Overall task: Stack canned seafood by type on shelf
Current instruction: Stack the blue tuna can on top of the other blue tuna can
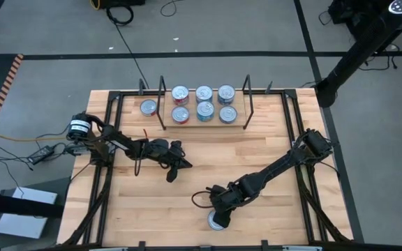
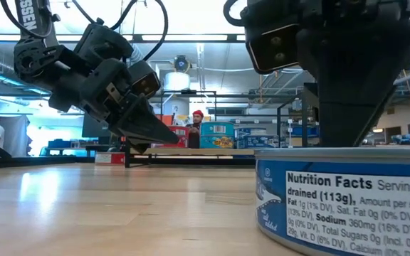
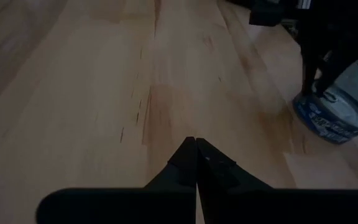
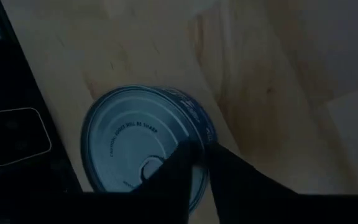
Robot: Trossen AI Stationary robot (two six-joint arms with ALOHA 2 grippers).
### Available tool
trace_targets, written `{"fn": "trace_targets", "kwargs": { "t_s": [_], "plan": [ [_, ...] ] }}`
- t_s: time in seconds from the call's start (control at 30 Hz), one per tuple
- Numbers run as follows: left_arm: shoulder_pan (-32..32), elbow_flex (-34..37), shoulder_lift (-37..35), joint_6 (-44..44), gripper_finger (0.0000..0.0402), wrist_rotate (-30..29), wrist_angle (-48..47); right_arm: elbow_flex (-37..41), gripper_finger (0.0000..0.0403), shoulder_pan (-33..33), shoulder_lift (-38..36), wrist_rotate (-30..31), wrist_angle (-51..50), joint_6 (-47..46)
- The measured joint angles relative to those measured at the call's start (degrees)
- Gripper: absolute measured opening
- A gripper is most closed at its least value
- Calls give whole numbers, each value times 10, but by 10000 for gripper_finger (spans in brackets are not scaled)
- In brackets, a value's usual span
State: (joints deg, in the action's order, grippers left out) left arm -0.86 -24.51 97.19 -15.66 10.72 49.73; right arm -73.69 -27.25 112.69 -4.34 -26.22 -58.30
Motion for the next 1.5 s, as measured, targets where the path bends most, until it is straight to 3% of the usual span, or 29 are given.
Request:
{"fn": "trace_targets", "kwargs": {
  "t_s": [0.17,0.63,0.97,1.13,1.5],
  "plan": [
    [0,0,0,-14,3,1,2,1,7,13,-4,4,-8,0],
    [0,0,0,-56,3,-17,9,1,4,115,-25,2,-206,-103],
    [0,0,0,-58,3,-40,31,6,8,154,-41,-14,-145,-132],
    [-1,0,0,-58,3,-59,50,6,35,167,-79,-17,-158,-70],
    [0,-1,0,-57,3,-86,71,4,147,142,-143,-6,-196,92]
  ]
}}
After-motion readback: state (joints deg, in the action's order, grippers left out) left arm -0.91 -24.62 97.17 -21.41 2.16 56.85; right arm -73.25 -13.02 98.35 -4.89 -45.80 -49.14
